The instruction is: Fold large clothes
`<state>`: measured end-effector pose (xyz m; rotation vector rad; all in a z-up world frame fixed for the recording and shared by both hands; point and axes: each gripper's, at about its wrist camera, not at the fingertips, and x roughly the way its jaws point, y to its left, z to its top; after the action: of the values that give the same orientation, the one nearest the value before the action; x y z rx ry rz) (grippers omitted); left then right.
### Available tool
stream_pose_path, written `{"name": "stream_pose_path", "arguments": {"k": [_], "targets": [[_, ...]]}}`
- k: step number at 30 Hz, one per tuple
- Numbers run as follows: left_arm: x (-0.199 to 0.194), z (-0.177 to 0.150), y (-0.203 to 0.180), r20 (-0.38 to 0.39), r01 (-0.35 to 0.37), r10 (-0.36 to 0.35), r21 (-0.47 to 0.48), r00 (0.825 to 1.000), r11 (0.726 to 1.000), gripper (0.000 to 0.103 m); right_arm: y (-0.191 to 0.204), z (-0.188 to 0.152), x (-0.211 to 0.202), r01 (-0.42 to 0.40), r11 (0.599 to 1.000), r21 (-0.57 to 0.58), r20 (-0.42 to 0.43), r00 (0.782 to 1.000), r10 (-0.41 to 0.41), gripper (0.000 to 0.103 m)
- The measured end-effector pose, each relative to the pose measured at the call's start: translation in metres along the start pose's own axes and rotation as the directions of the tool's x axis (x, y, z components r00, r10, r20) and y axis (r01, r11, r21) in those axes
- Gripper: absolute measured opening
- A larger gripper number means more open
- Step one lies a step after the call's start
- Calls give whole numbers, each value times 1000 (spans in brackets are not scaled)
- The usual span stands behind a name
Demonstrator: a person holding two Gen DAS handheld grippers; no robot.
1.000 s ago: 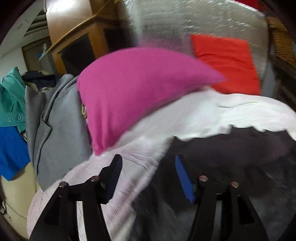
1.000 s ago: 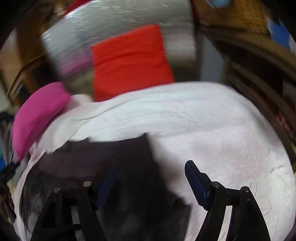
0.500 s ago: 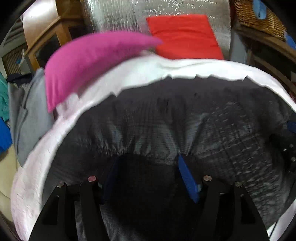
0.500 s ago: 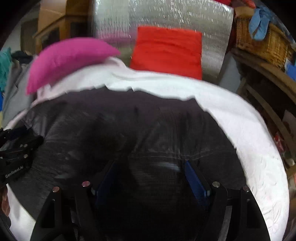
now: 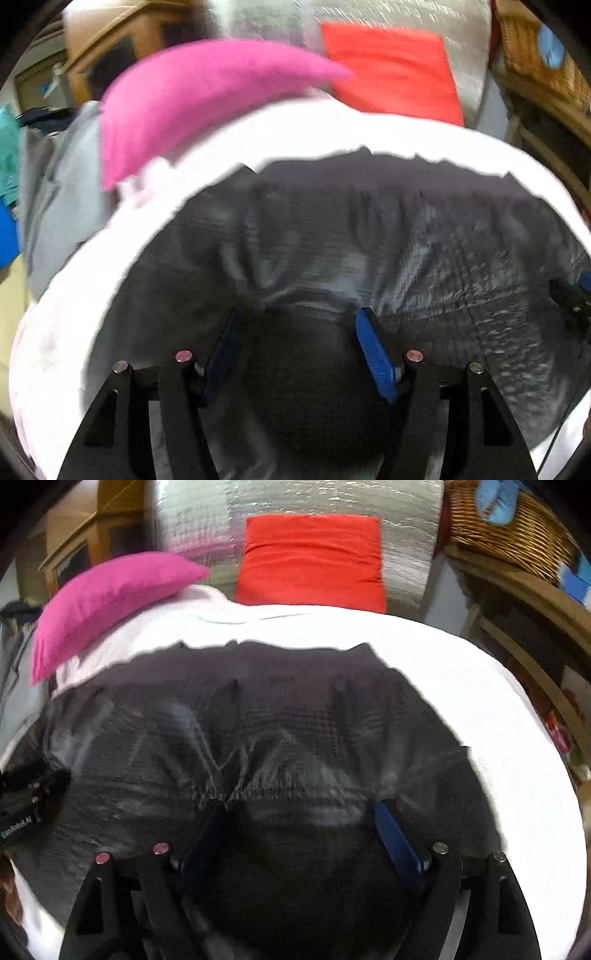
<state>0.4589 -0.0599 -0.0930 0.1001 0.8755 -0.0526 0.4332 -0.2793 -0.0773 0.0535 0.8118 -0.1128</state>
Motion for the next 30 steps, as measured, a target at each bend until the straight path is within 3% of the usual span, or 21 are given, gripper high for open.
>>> {"name": "stream_pose_path", "arguments": {"k": [3,7,14,16,30], "targets": [[-35,-6,12,85,13,-10,-32,996,999,67,5,-2,-44,-25,1000,-15,94,995,27,86],[-62,-27,23,168,-60,62,-20,984,998,67,17,-26,-74,-34,997,-66,147,988,44,87],[-25,-55,58,54,-147,151,-72,987,986,68,19,-63,-40,24,998,-66,67,998,-20,87],[-18,-57,62,51,-146,150,-70,987,987,70,14,-70,-27,57,996,-72,47,997,-54,87],[-16,-68,60,39,-123,126,-76,991,989,71,-5,-79,-14,29,999,-28,43,999,-28,91]]}}
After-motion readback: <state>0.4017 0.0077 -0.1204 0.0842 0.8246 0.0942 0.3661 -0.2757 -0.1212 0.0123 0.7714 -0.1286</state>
